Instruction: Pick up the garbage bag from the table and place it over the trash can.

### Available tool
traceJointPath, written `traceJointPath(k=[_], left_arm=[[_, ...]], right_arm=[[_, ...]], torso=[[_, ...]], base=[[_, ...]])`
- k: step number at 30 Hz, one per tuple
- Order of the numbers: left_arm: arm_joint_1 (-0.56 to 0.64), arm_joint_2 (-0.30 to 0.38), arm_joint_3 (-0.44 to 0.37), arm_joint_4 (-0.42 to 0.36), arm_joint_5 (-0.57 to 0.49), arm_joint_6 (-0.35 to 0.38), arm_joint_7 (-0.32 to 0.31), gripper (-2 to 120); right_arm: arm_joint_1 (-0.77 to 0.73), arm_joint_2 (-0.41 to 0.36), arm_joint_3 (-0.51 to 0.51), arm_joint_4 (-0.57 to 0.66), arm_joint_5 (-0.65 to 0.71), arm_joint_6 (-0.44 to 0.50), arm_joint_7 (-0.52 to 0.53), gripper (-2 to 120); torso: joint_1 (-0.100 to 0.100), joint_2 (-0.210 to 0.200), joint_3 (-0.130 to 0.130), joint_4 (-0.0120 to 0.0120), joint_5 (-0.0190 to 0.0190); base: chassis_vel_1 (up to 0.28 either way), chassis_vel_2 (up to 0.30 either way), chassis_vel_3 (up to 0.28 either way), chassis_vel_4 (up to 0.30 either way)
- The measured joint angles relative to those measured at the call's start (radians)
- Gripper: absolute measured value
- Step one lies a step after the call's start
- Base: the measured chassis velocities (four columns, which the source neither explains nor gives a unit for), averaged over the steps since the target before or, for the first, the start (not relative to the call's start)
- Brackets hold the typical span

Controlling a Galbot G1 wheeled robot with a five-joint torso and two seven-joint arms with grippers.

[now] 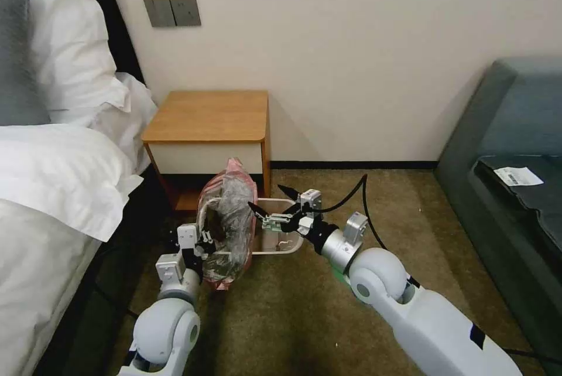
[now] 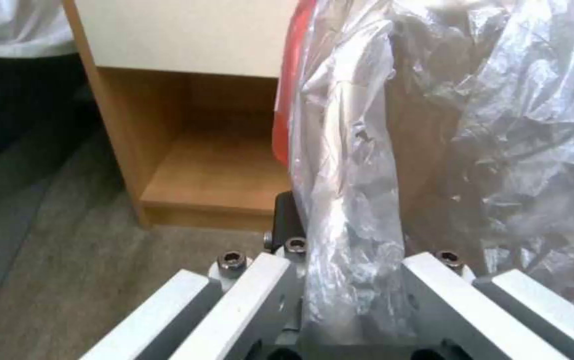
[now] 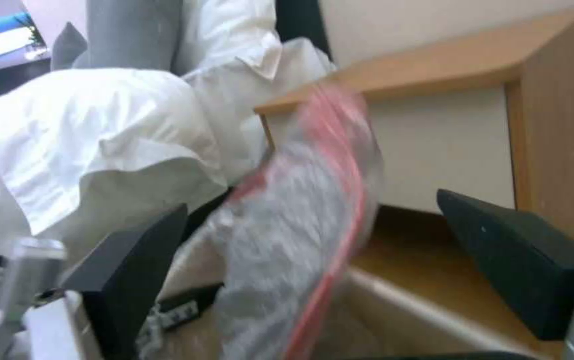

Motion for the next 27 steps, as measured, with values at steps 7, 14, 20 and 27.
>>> traceJointPath(k=[7,14,20,27], left_arm=[[0.024,0.001,0.003,-0.025,0.008,-0.013,0.021,0],[0.032,0.002,0.005,-0.033,0.012,-0.018,0.030,0],[0.029,0.002,0.005,-0.033,0.013,-0.018,0.030,0],[0.025,0.002,0.006,-0.031,0.013,-0.017,0.029,0]], right_arm=[[0.045,0.009,-0.034,-0.059,0.023,0.003,-0.012,97],[0.088,0.021,-0.063,-0.093,0.033,0.010,-0.009,86],[0.098,0.028,-0.084,-0.104,0.033,0.017,-0.004,63],[0.099,0.030,-0.089,-0.105,0.025,0.027,0.002,37]], torso=[[0.000,0.000,0.000,0.0000,0.0000],[0.000,0.000,0.000,0.0000,-0.0001],[0.000,0.000,0.000,0.0000,0.0000],[0.000,0.000,0.000,0.0000,0.0000]], base=[[0.000,0.000,0.000,0.000],[0.000,0.000,0.000,0.000],[0.000,0.000,0.000,0.000],[0.000,0.000,0.000,0.000]])
